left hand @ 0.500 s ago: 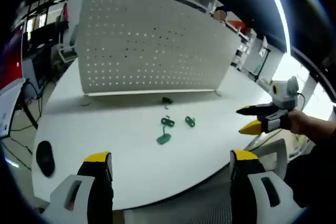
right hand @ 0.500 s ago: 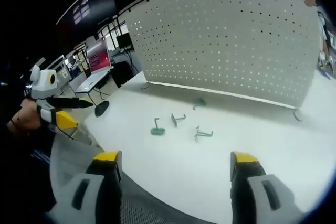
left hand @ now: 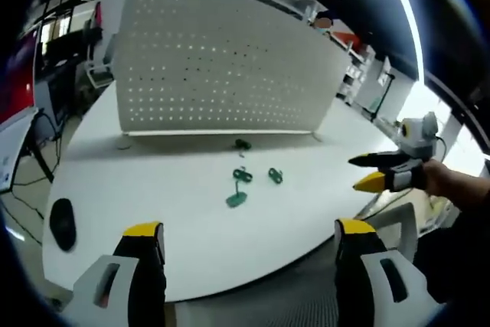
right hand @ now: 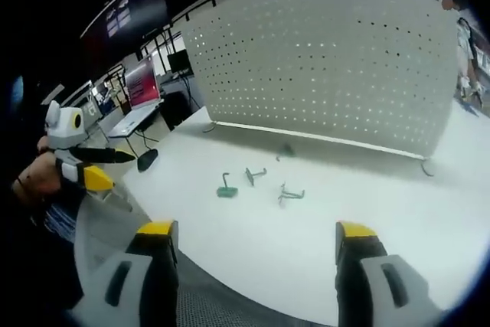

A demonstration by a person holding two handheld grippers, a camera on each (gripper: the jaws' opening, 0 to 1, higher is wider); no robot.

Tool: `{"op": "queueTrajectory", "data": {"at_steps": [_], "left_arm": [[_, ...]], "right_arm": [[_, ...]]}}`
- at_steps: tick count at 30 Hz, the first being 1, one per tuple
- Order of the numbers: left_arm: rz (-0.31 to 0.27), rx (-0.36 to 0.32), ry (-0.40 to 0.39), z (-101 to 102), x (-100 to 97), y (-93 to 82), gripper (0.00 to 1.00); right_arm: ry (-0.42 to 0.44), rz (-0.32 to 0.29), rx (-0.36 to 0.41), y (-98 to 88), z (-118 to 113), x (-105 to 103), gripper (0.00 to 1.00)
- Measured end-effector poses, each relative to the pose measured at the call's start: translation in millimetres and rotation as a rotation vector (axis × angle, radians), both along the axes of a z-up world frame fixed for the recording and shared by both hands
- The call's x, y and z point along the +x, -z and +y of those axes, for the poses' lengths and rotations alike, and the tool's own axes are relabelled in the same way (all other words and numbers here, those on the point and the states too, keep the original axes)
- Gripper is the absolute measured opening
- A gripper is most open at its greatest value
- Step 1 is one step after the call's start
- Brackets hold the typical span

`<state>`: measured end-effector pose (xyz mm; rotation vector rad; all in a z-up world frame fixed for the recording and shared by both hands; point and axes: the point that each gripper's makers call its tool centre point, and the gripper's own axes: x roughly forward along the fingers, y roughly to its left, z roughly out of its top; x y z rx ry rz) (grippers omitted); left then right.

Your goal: Insert the hook assembly into the mounting plate slot until the hook locks in place.

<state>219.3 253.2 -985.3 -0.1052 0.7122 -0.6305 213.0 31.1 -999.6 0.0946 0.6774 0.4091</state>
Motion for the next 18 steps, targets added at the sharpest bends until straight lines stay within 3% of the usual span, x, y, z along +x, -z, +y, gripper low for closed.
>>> {"op": "queueTrajectory", "data": {"at_steps": [13,18], "left_arm": [[-0.014,0.045,0.049,-3,1.1,-2.2,0.97],[0.011,0.056,0.054,-5,-1.5,7.9,0.96]], "right_arm": [[0.037,0.015,0.003,7.4,-9,-6,0.79],[0.053,0.029,0.004,12.9,-16,-9,0.79]]}}
